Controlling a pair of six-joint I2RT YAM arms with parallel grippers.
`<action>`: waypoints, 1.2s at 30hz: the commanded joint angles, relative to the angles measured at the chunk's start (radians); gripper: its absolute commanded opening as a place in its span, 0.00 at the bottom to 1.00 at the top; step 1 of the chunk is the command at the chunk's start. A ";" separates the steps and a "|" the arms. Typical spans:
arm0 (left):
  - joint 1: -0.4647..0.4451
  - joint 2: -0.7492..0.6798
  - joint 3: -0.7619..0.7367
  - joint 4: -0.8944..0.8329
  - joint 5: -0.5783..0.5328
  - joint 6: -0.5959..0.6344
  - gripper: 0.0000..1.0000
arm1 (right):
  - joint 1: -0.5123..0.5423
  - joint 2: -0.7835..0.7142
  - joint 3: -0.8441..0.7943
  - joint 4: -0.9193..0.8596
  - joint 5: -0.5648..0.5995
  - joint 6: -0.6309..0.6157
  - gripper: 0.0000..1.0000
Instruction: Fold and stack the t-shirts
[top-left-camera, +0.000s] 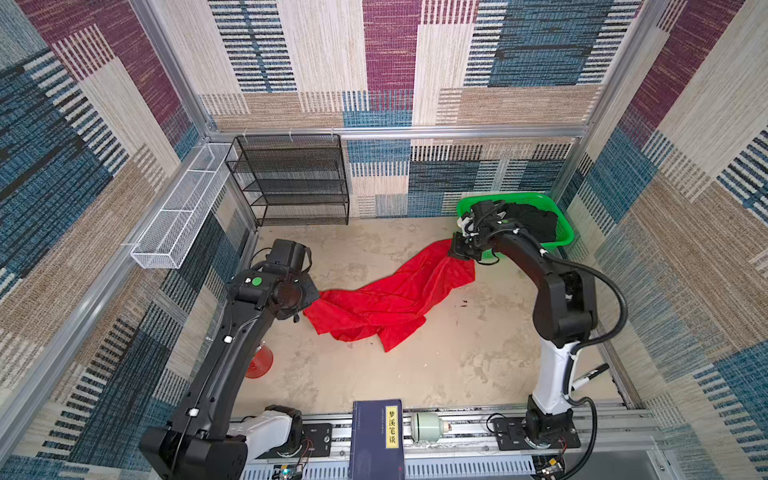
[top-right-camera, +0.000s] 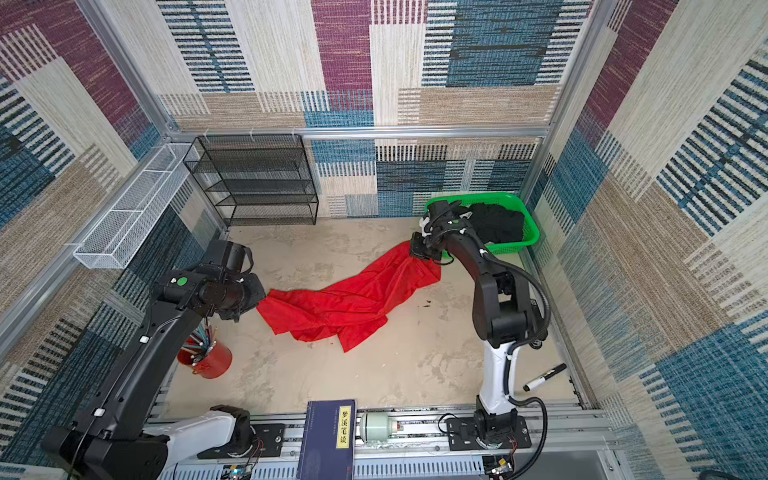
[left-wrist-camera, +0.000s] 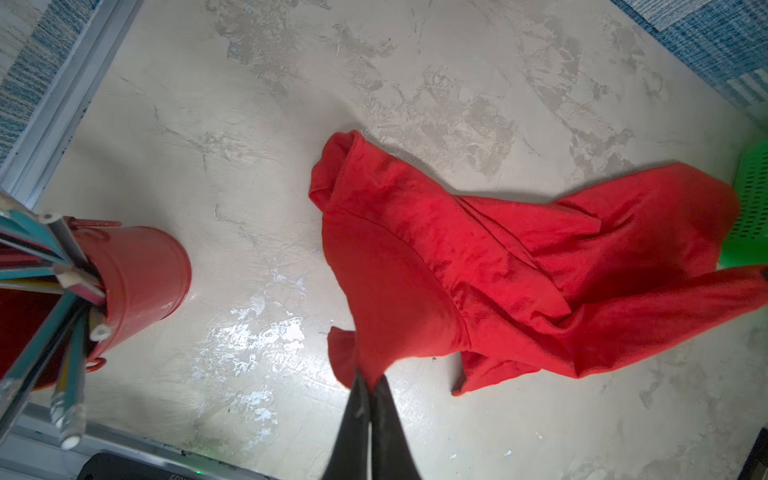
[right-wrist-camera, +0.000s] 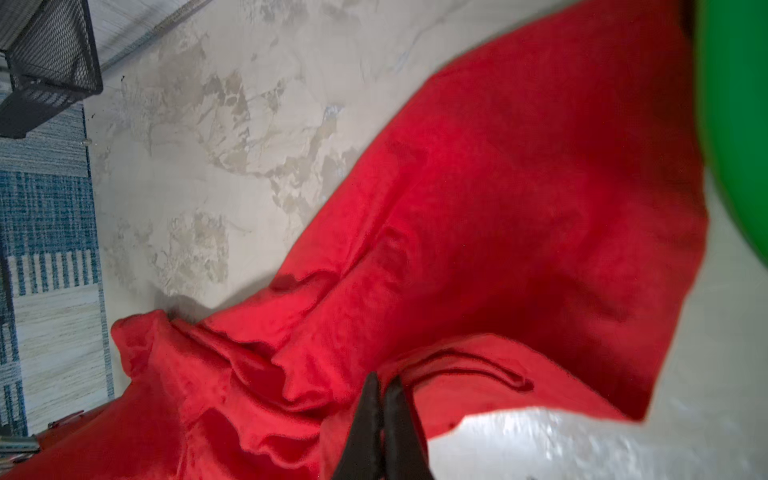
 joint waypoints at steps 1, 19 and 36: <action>0.002 0.012 -0.003 0.040 0.005 -0.023 0.00 | 0.000 0.114 0.148 -0.011 -0.028 -0.040 0.30; 0.011 0.078 -0.009 0.032 0.024 -0.006 0.00 | 0.000 -0.121 -0.310 0.122 0.105 -0.061 0.32; 0.023 0.080 -0.026 0.033 0.045 0.006 0.00 | 0.000 -0.025 -0.286 0.157 0.148 -0.025 0.29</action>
